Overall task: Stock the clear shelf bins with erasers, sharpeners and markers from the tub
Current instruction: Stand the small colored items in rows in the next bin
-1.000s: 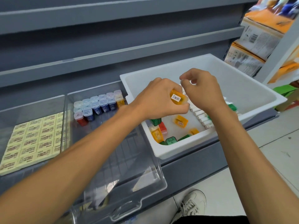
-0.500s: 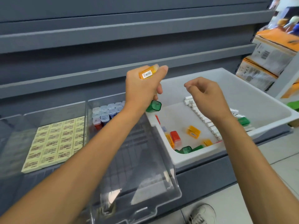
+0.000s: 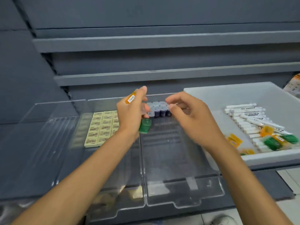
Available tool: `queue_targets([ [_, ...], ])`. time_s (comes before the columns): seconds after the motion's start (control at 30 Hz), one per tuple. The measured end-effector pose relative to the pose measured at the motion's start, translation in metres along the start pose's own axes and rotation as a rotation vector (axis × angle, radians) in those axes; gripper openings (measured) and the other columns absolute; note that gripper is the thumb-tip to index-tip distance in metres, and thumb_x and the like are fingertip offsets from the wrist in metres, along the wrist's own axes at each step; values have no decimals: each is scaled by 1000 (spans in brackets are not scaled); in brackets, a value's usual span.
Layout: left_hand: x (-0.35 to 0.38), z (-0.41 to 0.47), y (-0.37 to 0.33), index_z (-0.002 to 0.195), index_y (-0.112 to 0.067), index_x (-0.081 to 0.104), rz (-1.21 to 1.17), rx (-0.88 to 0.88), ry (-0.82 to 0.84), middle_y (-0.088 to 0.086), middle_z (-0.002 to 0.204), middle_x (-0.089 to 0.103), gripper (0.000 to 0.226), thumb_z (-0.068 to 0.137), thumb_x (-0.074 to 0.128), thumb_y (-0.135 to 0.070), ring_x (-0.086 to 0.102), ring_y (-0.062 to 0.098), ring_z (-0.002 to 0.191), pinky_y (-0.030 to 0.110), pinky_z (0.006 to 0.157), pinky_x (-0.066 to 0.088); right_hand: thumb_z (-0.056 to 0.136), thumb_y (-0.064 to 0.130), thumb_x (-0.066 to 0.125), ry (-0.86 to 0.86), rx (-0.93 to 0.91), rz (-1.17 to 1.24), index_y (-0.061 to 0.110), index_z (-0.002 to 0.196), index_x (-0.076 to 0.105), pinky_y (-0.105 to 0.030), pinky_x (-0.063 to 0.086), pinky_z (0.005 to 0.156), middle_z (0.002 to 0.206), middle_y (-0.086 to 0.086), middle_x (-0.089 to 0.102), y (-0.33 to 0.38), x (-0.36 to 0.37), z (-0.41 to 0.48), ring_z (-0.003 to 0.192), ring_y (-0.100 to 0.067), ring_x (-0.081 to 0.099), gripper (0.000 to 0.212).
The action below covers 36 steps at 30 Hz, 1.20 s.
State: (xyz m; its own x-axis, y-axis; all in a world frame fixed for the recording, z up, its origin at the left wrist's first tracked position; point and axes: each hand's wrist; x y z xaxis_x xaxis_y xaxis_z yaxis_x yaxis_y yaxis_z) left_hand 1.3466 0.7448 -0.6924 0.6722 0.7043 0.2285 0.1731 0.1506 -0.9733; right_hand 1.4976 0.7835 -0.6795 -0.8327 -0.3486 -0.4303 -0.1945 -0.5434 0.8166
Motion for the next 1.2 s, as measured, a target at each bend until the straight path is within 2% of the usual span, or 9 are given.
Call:
queue_targets([
  [0.17, -53, -15, 22, 69, -11, 60, -3, -133, -79, 1, 46, 53, 30, 88, 69, -32, 43, 13, 37, 21, 41, 37, 89, 18, 66, 230, 15, -15, 23, 95, 66, -27, 52, 74, 84, 9, 68, 3, 48, -21, 79, -9, 64, 8],
  [0.37, -88, -22, 41, 69, -11, 59, -34, -232, -146, 3, 50, 53, 32, 85, 70, -36, 48, 17, 43, 25, 47, 42, 81, 30, 75, 513, 26, -45, 25, 90, 68, -15, 47, 61, 79, 8, 68, 8, 88, -26, 66, -9, 63, 12],
  [0.57, -86, -26, 34, 74, -11, 58, -147, -316, -123, 1, 48, 49, 31, 84, 72, -37, 48, 18, 45, 27, 48, 44, 77, 43, 75, 603, -41, -175, 33, 94, 65, -18, 47, 59, 87, 14, 66, 10, 89, -23, 65, -10, 62, 22],
  [0.7, -91, -29, 31, 80, -10, 61, -143, -308, -86, -2, 48, 50, 31, 86, 70, -39, 50, 15, 47, 25, 48, 46, 79, 43, 72, 615, -72, -226, 31, 92, 65, -25, 50, 64, 88, 13, 67, 11, 90, -24, 69, -10, 62, 19],
  [0.8, -101, -29, 30, 81, -13, 64, -70, -293, -51, -3, 52, 54, 32, 85, 69, -44, 51, 17, 54, 29, 56, 41, 83, 33, 71, 604, 39, -32, 20, 91, 65, -30, 50, 61, 85, 3, 69, 13, 86, -26, 66, -17, 62, 16],
  [0.87, -105, -30, 28, 81, -16, 63, -29, -283, -20, -3, 54, 56, 32, 87, 66, -47, 49, 14, 50, 26, 48, 33, 90, 22, 65, 517, 126, 146, 13, 95, 64, -34, 49, 61, 83, -5, 68, 14, 82, -24, 63, -25, 58, 11],
  [1.0, -106, -34, 25, 94, -16, 62, -64, -329, 90, -3, 64, 63, 37, 90, 59, -52, 53, 10, 50, 19, 40, 31, 98, 10, 48, 355, 294, 363, 12, 110, 64, -27, 47, 55, 69, -5, 58, 8, 80, -18, 55, -18, 56, 20],
  [1.13, -101, -39, 27, 113, -10, 64, -73, -320, 211, 3, 84, 70, 47, 93, 55, -51, 58, 10, 60, 19, 44, 36, 87, 16, 57, 324, 383, 569, 13, 97, 58, -25, 49, 59, 80, -10, 68, 6, 80, -17, 66, -18, 61, 10],
  [1.2, -100, -40, 28, 108, -11, 63, -93, -318, 233, 3, 84, 70, 40, 95, 53, -48, 60, 11, 63, 20, 47, 38, 87, 10, 57, 288, 405, 641, 12, 92, 51, -25, 50, 62, 85, -11, 71, 4, 80, -17, 69, -17, 63, 8],
])
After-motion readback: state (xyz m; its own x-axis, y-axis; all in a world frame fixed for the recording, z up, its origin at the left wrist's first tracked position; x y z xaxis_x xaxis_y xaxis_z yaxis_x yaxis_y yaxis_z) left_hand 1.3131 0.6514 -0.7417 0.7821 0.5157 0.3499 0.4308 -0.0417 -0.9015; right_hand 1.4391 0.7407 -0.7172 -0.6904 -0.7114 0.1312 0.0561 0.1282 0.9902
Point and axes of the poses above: each hand's wrist, its own z-axis towards the middle knuckle, its own x-axis out of the palm, y = z × x
